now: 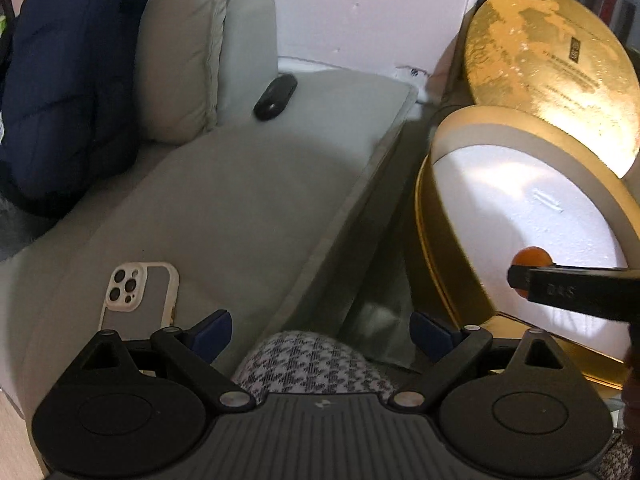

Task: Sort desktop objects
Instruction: 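Carry the mandarin with the right gripper into the box and release it, then move the right gripper back toward the remaining mandarins beside the apple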

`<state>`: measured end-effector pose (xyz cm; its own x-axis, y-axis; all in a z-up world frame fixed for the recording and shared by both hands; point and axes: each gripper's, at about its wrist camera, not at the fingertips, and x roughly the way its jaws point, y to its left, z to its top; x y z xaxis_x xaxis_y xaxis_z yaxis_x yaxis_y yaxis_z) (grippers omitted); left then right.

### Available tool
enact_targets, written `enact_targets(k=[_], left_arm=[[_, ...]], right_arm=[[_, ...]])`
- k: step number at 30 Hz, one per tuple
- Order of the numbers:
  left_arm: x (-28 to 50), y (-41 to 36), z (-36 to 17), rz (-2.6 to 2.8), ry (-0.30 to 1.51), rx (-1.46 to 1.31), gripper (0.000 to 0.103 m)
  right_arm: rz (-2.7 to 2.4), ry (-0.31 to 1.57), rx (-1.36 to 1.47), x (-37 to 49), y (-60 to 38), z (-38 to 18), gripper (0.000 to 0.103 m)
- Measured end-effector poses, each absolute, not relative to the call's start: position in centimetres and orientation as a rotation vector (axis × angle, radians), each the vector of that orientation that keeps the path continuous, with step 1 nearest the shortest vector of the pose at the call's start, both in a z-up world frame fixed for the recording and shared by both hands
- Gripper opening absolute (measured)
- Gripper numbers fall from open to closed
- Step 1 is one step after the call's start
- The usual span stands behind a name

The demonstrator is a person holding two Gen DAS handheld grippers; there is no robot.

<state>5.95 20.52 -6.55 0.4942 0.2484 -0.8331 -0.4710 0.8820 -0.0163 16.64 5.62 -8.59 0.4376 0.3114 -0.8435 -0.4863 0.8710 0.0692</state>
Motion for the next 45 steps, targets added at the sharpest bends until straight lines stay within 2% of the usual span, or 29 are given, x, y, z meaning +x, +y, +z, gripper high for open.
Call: enact_targets(k=[6,9,14,29,31,39,45], left_arm=[[5.2,20.4,-6.9,0.435,0.976,-0.262,0.097],[5.2,20.0,-6.8,0.428,0.978,-0.258,0.097],[4.9,19.1,-6.0,0.420,0.967,-0.236,0.098],[4.1,11.4,0.1,0.237,0.888,-0.101,0.101],[3.6,9.6,0.9,0.189,0.861,-0.066,0.102],[0.7,3.0,-0.4,0.011,0.892,0.042,0.102],[-1.6,-0.5,-1.3,-0.126,0.848,0.180,0.102]], right_arm=[[0.496,1.038,-0.233,17.4,7.0,-10.3,0.046],[0.501,1.050,-0.251,17.4,7.2,-10.3,0.051],[0.506,1.049,-0.261,17.0,6.6,-9.8,0.052],[0.449,0.866,-0.090,8.8,-3.9,0.0,0.057],[0.418,0.837,-0.065,7.1,-5.7,1.1,0.061],[0.260,0.741,0.004,0.9,-12.2,2.7,0.065],[0.192,0.707,0.046,-1.8,-15.6,2.7,0.066]])
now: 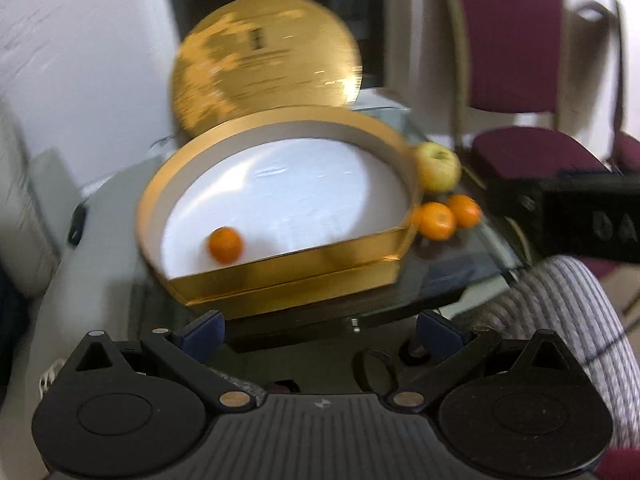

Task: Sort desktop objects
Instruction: 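Move the right gripper back toward the remaining mandarins beside the apple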

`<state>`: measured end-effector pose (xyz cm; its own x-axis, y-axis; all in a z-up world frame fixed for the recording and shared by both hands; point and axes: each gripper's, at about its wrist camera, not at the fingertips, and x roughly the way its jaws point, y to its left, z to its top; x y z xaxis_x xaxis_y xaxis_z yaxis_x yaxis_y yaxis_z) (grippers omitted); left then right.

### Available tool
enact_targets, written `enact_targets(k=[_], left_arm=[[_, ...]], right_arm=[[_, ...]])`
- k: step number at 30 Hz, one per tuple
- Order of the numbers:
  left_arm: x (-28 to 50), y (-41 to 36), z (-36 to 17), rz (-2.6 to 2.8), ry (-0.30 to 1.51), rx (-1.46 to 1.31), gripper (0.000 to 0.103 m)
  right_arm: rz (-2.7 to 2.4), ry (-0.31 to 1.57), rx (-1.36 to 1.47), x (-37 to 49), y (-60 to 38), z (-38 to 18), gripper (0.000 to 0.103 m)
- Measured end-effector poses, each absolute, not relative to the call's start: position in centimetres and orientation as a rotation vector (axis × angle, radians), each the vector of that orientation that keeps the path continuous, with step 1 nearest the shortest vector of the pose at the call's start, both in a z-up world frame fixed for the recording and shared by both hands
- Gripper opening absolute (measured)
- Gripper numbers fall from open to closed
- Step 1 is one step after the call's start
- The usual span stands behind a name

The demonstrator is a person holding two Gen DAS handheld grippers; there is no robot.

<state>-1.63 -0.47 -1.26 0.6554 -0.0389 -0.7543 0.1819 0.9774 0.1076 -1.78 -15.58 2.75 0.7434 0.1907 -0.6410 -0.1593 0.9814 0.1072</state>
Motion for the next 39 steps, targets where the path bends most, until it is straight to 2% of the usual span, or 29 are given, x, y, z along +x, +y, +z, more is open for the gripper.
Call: enact_targets(k=[5,14,23,31,39], left_arm=[[-2.7,-2.8,-1.1,-0.163,0.789,0.307,0.102],[0.3,-1.0,-1.3,-0.090,0.843,0.192,0.102],[4.0,1.8,-1.5,-0.132,0.874,-0.046,0.102],[6.6,2.0,-3.8,-0.062,0.994,0.005,0.101],[7.7,1.5,-5.0,0.054,0.977,0.054,0.101]], right_arm=[[0.163,0.684,0.067,-2.8,-16.5,2.7,0.066],[0.063,0.644,0.097,-1.6,-18.2,2.5,0.068],[0.063,0.744,0.088,2.3,-17.5,-1.4,0.068],[0.045,0.825,0.117,6.4,-18.3,-4.8,0.066],[-0.032,0.867,0.227,10.6,-21.2,-7.6,0.062]])
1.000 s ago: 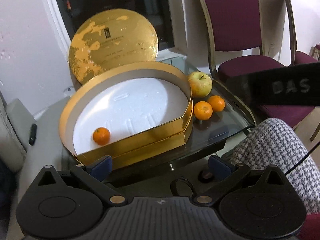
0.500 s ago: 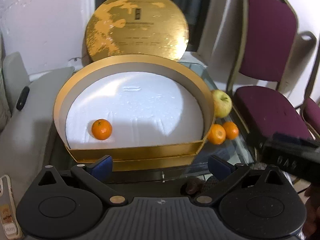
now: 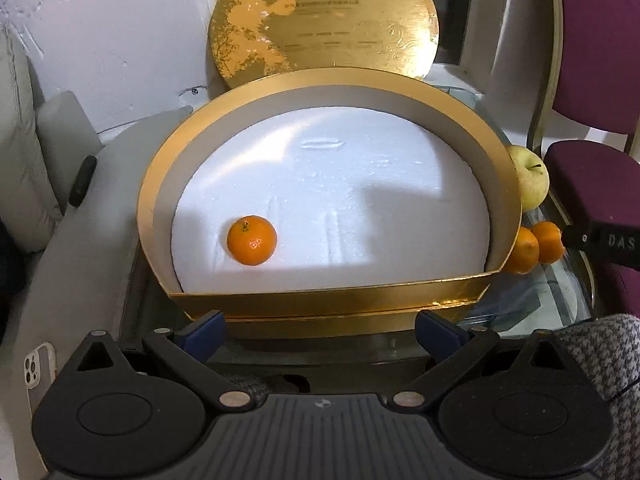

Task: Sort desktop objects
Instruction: 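Move the right gripper back toward the remaining mandarins beside the apple, then close the right gripper on a second mandarin and lift it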

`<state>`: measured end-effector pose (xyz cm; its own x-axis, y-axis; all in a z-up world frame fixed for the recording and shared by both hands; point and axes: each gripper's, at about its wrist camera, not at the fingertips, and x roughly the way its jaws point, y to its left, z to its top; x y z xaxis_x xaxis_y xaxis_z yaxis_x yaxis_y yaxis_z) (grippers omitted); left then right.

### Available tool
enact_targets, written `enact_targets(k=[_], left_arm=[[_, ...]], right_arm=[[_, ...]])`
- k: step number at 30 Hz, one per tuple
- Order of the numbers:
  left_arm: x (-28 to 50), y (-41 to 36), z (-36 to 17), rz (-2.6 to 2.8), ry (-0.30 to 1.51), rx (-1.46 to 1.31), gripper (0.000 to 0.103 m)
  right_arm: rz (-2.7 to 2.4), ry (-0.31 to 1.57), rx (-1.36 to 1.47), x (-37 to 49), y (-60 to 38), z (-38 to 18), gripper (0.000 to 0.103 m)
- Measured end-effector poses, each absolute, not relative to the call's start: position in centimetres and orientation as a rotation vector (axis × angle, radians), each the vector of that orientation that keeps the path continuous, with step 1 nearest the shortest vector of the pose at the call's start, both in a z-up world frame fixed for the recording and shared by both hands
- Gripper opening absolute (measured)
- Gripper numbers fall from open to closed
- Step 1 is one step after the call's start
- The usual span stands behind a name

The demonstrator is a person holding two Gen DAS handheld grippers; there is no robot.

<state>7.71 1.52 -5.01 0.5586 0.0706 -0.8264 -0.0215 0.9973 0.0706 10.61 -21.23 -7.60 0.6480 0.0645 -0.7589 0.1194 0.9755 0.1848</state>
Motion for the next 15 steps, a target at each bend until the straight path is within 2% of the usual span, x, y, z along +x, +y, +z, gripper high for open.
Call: enact_targets(k=[6,15], left_arm=[[8.6,1.2,-5.8,0.048,1.008,0.070,0.102],[9.0,0.6,-6.7,0.054,1.040,0.096,0.102]], right_arm=[[-0.054,0.905,0.368,13.3,-23.3,-9.3,0.058],[-0.082,0.957,0.491,15.5,-24.8,-11.0,0.058]])
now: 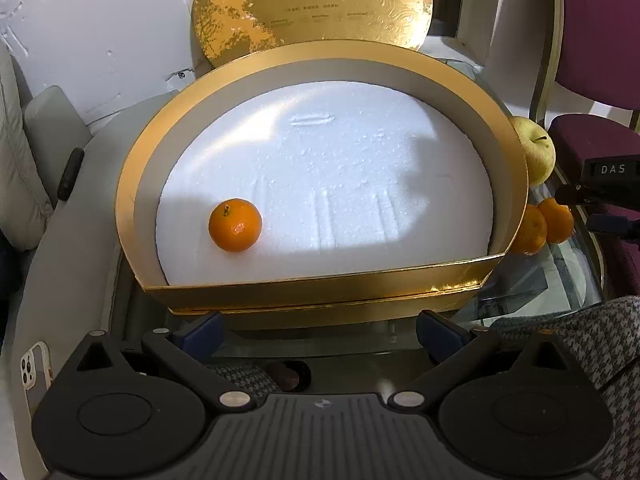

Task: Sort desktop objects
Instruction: 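Close the right gripper on a second mandarin and lift it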

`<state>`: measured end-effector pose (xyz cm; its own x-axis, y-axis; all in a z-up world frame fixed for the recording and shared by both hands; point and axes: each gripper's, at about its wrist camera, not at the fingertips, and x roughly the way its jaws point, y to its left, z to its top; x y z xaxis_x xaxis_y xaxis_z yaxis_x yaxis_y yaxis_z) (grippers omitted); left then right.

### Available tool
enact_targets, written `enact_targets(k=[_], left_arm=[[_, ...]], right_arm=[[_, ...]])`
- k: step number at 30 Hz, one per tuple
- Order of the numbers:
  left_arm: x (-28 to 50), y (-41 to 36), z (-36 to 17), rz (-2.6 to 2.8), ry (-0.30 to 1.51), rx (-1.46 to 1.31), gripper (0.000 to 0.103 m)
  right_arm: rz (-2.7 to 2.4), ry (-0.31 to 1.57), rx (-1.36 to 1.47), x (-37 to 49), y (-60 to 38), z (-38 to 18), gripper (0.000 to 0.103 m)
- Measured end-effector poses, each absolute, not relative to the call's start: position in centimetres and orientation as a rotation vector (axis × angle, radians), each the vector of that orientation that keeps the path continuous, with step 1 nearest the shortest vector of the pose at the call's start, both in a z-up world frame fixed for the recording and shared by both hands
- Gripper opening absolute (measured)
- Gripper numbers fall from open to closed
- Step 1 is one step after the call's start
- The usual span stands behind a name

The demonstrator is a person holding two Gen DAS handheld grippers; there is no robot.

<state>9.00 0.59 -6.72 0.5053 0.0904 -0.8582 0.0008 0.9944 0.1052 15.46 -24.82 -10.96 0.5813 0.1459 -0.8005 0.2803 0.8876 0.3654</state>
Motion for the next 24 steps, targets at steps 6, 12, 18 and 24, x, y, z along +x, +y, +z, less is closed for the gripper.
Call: enact_targets(k=[6,12,18,24], left_arm=[[8.8,0.5,-6.6,0.043,1.042,0.089,0.102],[8.6,0.7,-6.5,0.050,1.044,0.083,0.102],[8.6,0.7,-6.5,0.047,1.045,0.083,0.102],[8.6,0.8,-6.6,0.050,1.052,0.084,0.102]], right_arm=[[-0.082,0.974,0.517,15.9,-25.0,-11.3,0.058],[-0.089,0.984,0.548,16.2,-25.2,-11.4,0.058],[-0.089,1.003,0.546,16.5,-25.0,-11.6,0.058],[-0.100,1.032,0.595,17.0,-25.1,-12.2,0.055]])
